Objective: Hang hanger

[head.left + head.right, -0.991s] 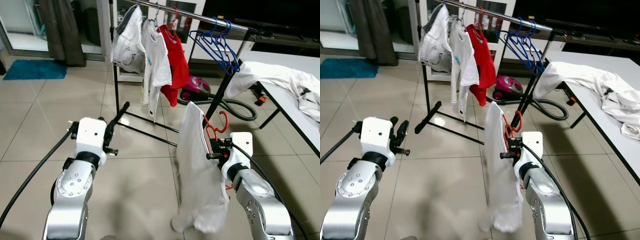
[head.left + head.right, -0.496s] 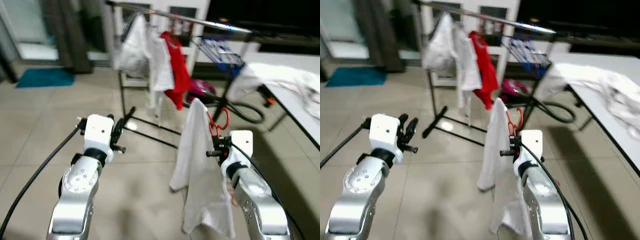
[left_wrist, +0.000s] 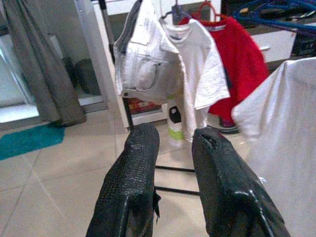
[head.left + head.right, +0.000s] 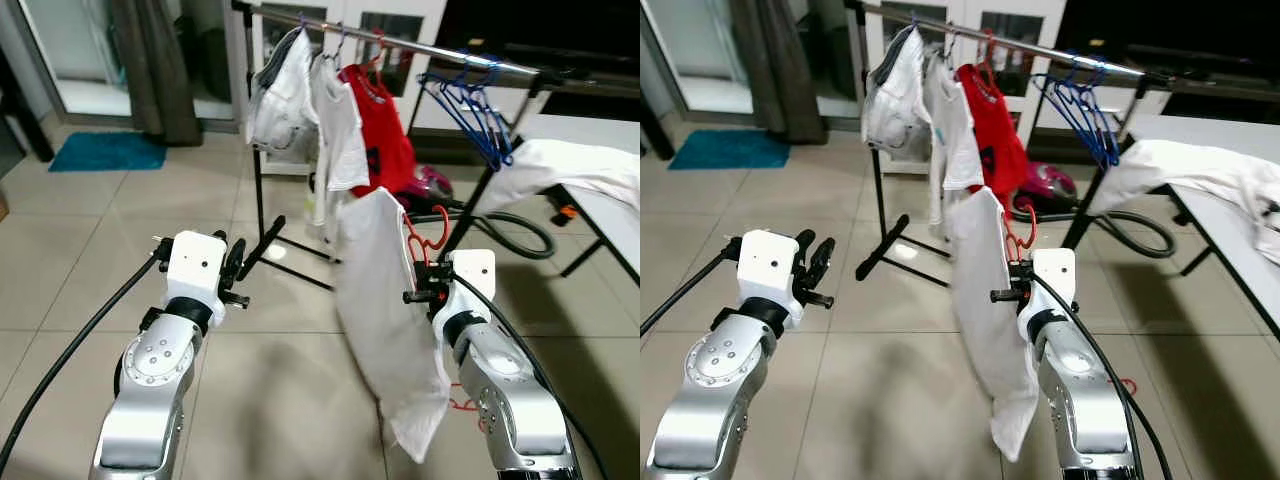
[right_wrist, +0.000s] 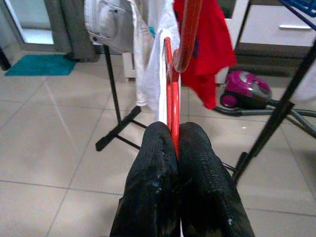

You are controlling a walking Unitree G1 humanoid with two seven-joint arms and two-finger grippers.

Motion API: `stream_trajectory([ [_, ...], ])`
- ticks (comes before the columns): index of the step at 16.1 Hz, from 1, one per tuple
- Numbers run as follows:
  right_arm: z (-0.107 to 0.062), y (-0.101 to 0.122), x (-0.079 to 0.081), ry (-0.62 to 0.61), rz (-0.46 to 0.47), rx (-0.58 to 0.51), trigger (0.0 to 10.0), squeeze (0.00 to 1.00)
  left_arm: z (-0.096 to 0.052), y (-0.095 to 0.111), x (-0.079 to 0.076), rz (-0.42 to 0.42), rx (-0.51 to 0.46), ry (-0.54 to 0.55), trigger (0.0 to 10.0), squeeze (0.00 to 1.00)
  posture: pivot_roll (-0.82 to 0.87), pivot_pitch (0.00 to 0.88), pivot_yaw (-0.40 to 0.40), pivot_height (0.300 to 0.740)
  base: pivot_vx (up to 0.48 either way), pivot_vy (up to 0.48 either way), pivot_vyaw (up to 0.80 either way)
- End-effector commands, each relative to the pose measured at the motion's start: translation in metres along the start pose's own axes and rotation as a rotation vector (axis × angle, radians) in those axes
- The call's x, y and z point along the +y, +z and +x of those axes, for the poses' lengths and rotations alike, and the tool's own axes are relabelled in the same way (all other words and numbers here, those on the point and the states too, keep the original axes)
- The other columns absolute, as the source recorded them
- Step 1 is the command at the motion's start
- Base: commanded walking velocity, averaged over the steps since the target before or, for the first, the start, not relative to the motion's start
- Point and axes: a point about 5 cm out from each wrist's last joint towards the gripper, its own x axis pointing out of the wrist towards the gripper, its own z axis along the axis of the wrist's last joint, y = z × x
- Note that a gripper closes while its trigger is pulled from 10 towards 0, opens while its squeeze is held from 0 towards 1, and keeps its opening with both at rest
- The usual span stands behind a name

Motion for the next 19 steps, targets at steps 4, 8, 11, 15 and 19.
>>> stream_trajectory([
  [4,0.0019,0.0103,-0.0076,-0.029,-0.015,-0.039,10.0,0.0,0.0034,0.0062,-0.001,0.01,-0.017,-0.023,10.0,0.0,0.08,0.0,-0.055,0.74,0.382,0.0,-0.66],
  [8,0.0034,0.0116,-0.0059,-0.008,-0.031,-0.034,10.0,0.0,0.0025,0.005,-0.0013,0.019,-0.01,-0.027,10.0,0.0,0.08,0.004,-0.061,0.74,0.383,0.0,0.0],
  [11,0.004,0.0123,-0.0052,-0.002,-0.036,-0.035,10.0,0.0,0.0006,0.0047,-0.0007,0.017,-0.007,-0.026,10.0,0.0,0.08,0.006,-0.066,0.74,0.379,0.0,0.0],
  [15,0.0034,0.0138,-0.0057,-0.011,-0.044,-0.044,10.0,0.0,-0.0013,0.0052,0.0001,0.014,-0.008,-0.026,10.0,0.0,0.08,0.008,-0.064,0.74,0.38,0.0,0.0],
  [19,0.0018,0.0165,-0.0077,-0.021,-0.068,-0.054,10.0,0.0,-0.0016,0.0055,-0.0009,0.014,-0.008,-0.04,10.0,0.0,0.08,0.008,-0.061,0.74,0.383,0.0,0.0],
])
